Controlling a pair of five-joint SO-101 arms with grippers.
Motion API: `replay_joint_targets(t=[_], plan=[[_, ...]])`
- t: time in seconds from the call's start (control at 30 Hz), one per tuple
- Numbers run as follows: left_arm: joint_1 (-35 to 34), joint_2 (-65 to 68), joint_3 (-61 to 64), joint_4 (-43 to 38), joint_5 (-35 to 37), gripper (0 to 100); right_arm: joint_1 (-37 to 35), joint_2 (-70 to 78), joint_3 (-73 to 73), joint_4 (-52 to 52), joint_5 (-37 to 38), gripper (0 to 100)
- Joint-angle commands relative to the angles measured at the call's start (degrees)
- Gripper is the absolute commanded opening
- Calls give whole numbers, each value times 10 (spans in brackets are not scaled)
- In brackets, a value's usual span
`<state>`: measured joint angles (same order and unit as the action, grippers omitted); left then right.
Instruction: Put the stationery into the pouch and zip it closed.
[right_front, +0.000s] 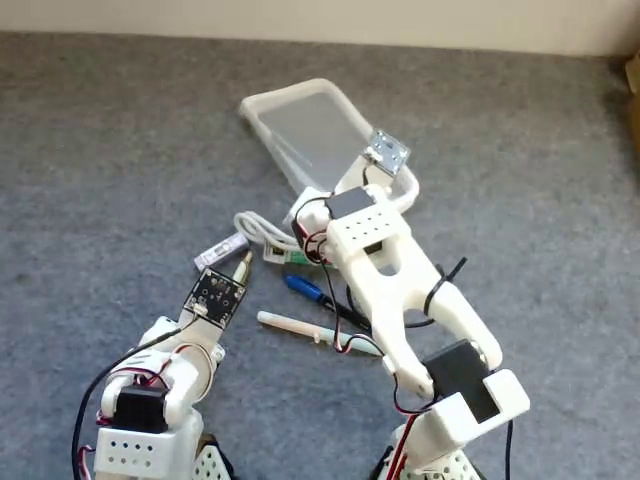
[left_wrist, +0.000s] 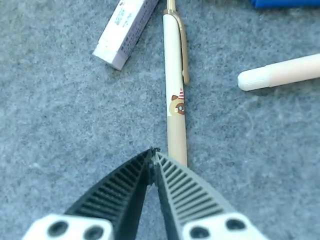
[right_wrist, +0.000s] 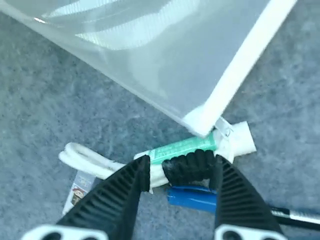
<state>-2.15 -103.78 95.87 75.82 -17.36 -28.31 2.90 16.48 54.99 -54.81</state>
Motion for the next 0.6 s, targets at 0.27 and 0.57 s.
replay_joint_targets(t=[0.27,0.57], plan=[[-6,-7,13,3,-3,7,-14,0,-44,40,-8,199],[-6,-7,13,3,-3,7,-14,0,-41,41,-4,196]])
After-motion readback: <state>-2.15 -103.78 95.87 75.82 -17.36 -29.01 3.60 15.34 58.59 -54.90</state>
